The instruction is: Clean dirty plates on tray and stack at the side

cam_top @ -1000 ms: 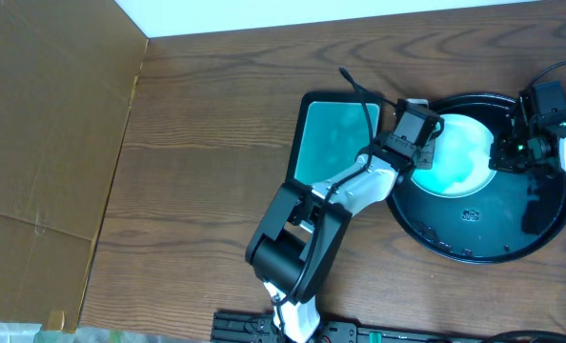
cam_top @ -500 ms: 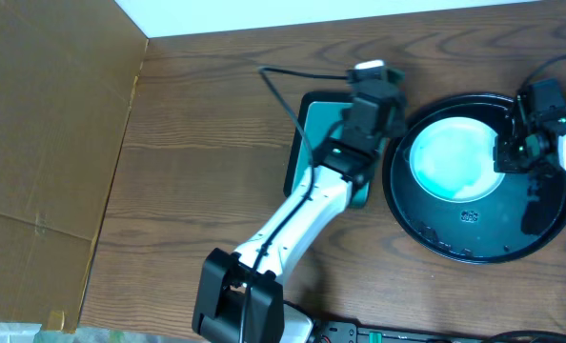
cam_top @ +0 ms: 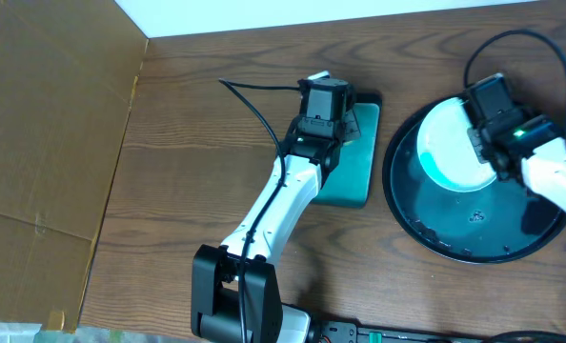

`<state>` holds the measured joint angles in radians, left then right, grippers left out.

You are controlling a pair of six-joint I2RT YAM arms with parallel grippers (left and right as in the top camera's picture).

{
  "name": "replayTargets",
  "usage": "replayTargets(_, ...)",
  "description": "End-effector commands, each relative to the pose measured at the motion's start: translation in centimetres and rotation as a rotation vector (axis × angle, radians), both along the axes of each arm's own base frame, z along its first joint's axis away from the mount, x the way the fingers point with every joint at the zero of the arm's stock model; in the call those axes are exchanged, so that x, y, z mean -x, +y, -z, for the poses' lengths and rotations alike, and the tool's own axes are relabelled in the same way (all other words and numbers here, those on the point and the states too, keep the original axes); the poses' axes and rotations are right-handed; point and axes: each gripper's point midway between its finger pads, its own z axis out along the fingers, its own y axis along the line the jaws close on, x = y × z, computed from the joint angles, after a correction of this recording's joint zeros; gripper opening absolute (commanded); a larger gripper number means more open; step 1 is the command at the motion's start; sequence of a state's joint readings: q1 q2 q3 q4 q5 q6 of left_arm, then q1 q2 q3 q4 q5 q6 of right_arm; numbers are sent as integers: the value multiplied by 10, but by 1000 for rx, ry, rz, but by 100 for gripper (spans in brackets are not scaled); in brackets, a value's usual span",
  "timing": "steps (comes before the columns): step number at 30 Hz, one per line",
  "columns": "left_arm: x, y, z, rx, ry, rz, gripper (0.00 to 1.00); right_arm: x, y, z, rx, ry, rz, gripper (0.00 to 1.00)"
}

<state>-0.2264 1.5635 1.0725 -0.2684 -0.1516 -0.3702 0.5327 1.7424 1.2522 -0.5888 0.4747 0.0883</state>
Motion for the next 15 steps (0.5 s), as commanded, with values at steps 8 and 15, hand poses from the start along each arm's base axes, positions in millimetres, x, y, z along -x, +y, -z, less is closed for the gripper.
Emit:
replayTargets(8, 0, -34, 0, 152, 17, 125, 7, -1, 18, -38, 227, -151, -97, 1)
replayTargets(15, 3, -45, 0, 201, 29, 170, 7, 13, 47, -3, -177, 44, -104, 1)
